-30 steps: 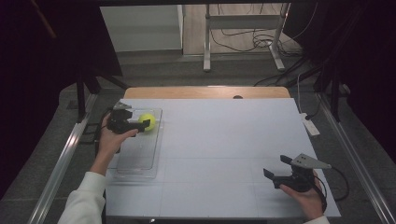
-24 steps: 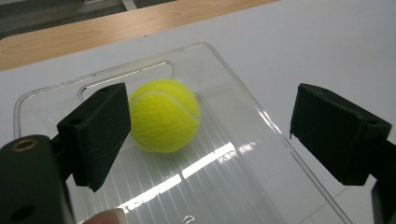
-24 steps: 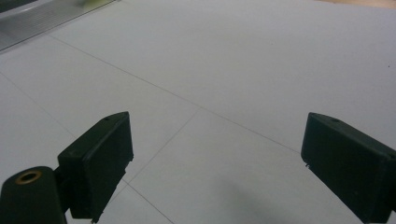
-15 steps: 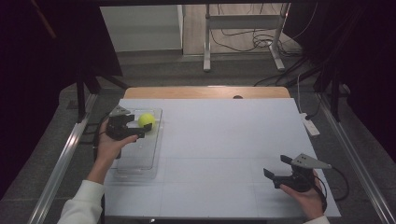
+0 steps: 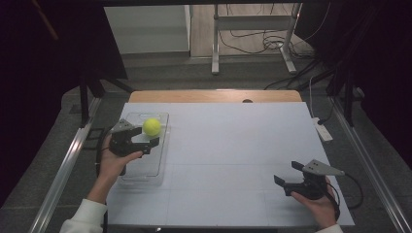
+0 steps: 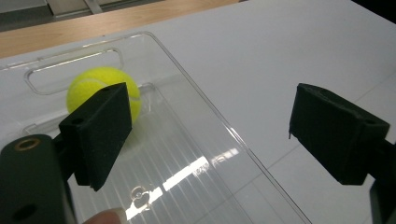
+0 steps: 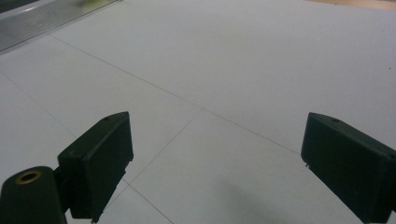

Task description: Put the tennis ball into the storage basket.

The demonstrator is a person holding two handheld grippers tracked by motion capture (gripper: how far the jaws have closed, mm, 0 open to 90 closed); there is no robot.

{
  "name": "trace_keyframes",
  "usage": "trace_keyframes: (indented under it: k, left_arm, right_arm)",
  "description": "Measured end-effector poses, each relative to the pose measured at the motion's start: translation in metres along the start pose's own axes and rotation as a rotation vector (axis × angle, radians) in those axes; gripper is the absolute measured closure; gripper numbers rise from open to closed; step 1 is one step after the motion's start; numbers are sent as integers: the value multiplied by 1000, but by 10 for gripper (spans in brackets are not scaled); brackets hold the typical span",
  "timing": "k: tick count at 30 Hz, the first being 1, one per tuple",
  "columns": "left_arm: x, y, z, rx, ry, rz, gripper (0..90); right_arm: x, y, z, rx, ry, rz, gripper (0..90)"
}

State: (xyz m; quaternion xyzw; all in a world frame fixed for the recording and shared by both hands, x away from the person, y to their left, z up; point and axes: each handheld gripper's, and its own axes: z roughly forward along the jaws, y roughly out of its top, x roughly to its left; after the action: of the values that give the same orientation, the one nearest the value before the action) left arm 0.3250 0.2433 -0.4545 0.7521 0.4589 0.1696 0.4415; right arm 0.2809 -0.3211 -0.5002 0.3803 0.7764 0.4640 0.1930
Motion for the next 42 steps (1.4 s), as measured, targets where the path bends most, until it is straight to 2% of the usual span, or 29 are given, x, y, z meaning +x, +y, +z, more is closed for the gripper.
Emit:
trace_keyframes:
  k: [13, 20, 28, 37, 42]
  left_arm:
    - [-17, -16, -12, -31, -61, 1, 141]
    - [-27, -29, -17, -46, -86, 21, 142]
    - [-38, -44, -23, -60, -103, 19, 144]
    - [-52, -59, -26, -50, -117, 36, 143]
    - [-55, -64, -26, -42, -114, 40, 143]
  right_arm:
    - [0, 0, 0, -1, 1, 0, 92]
    - [0, 0, 0, -4, 4, 2, 92]
    - [0, 0, 0, -2, 3, 2, 92]
    - [0, 0, 0, -7, 6, 2, 92]
    - [0, 1, -1, -9, 8, 1, 92]
